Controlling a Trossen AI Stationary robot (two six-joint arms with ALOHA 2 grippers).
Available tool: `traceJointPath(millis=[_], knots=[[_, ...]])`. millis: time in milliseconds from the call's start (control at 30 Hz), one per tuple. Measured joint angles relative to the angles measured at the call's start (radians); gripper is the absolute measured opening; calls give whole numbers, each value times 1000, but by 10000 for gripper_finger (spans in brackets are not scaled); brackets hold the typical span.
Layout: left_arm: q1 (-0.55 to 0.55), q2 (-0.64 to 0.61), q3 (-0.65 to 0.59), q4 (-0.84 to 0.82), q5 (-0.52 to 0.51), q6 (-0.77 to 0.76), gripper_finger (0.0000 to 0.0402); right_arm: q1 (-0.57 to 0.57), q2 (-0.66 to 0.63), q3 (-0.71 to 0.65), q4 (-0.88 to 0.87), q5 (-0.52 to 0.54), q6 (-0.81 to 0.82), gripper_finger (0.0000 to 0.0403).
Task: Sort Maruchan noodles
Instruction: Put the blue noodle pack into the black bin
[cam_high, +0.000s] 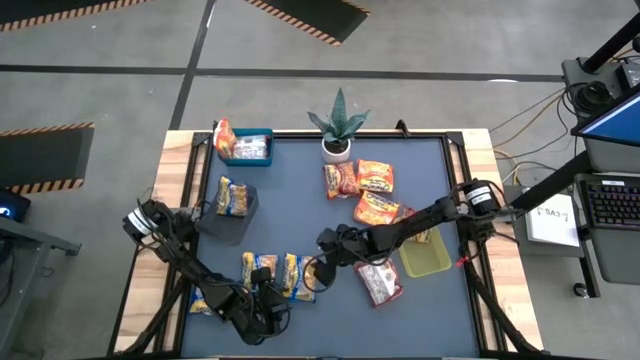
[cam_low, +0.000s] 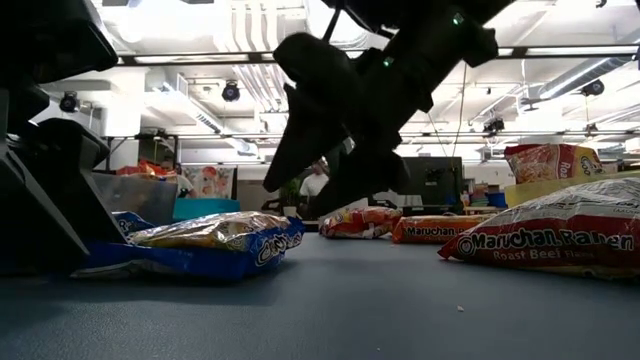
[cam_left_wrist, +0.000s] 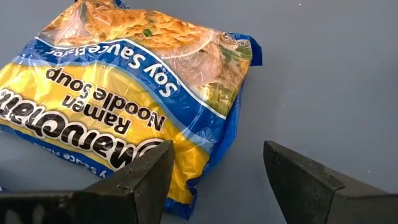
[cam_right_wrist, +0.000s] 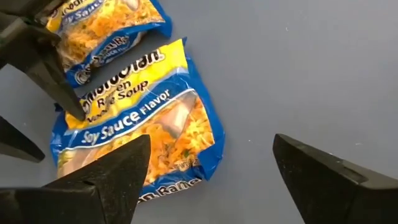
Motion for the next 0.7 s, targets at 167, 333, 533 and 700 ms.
traceJointPath(millis=[167,333,533,700], knots=[[0,1,-2,-1,-18,-11,232,1,36,-36,118,-24,24,325],[0,1,-2,-1,-19,-18,232,2,111,-53,287,-93,37,325],[0,1,-4,0,-19,-18,232,2,172,-43,470,-228,18,319],[0,1,-4,0,-20,-18,232,5,162,-40,466,-255,-1,308]])
